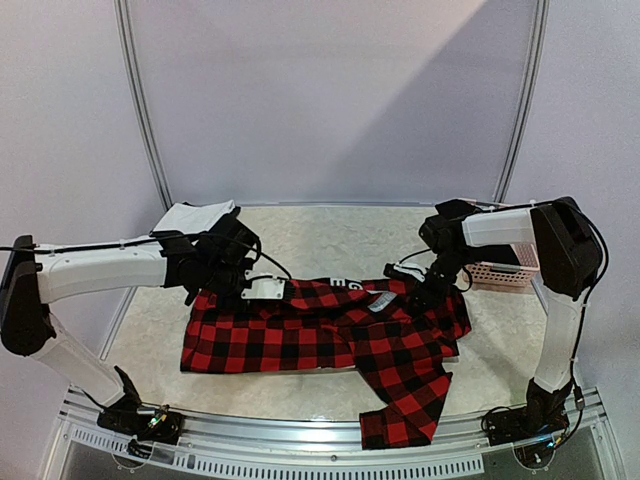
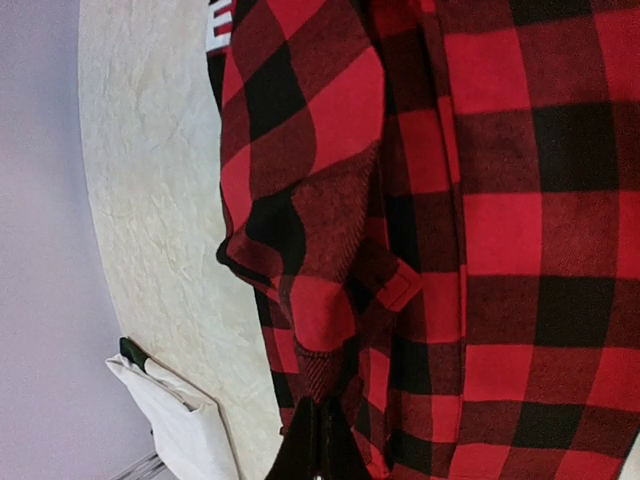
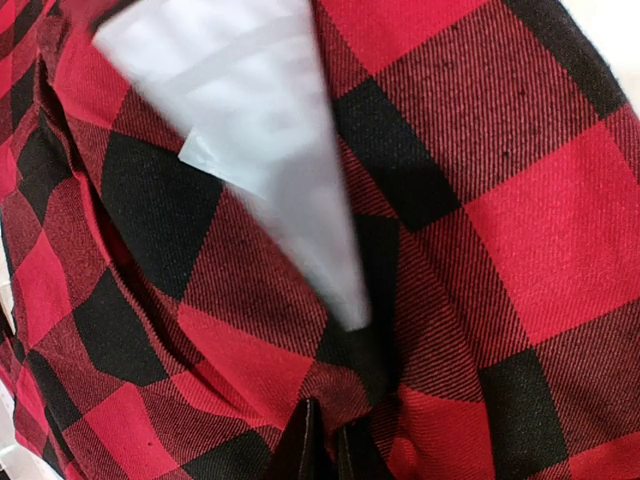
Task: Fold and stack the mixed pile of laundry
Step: Adjust the rectangle-folded shirt at the center of the board.
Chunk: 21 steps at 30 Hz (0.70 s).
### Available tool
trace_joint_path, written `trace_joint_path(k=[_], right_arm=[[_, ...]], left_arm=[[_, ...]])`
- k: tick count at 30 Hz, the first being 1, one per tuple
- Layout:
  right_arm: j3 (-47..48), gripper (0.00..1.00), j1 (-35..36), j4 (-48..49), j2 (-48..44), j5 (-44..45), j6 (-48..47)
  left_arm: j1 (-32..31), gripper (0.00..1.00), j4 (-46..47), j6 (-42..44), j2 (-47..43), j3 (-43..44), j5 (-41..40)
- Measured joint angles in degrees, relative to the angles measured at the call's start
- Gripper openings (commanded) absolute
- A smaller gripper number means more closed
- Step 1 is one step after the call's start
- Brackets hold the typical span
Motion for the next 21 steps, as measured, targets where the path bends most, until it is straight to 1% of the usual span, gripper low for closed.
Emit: trace_joint_path(k=[4,9,12,16,17,19,20,21], right_arm=[[-0.2,0.10,0.0,0.1,-0.2,0.0,-0.1],[-1.2,0.15,0.0,0.8,-1.0,0.0,-0.5],[-2.6,0.16,0.0,1.2,-2.4,0.0,-1.0],[-3.3,0.16,-0.2,1.3,-3.4,0.0,-1.6],[-3.3,0.16,-0.3,1.3,-3.4,0.0,-1.6],[-3.3,0.16,-0.3,1.2,-3.4,0.0,-1.7],[-3.3,0.17,-0.3,1.2,-3.4,0.0,-1.7],[-3.3,0.18,-0.3,1.2,-3.4,0.0,-1.8]], left_arm=[[-1.2,0.00,3.3,3.5,-0.5,-2.0,-5.3],[-3.0,0.00,11.6,9.4,-0.3,-2.2,-15.0],[-4.1,0.00,17.4,14.5,-0.4,-3.8,-19.7],[-6.1,0.00,29.1,25.6,-1.1,-10.9,-24.9],[-6.6,0.00,30.4,28.0,-1.2,-12.5,-25.8],[-7.4,0.00,30.1,30.5,-1.2,-14.0,-26.9],[-7.8,0.03,29.3,30.9,-1.2,-14.2,-27.5],[-8.2,0.12,28.5,31.0,-1.5,-14.2,-28.1]])
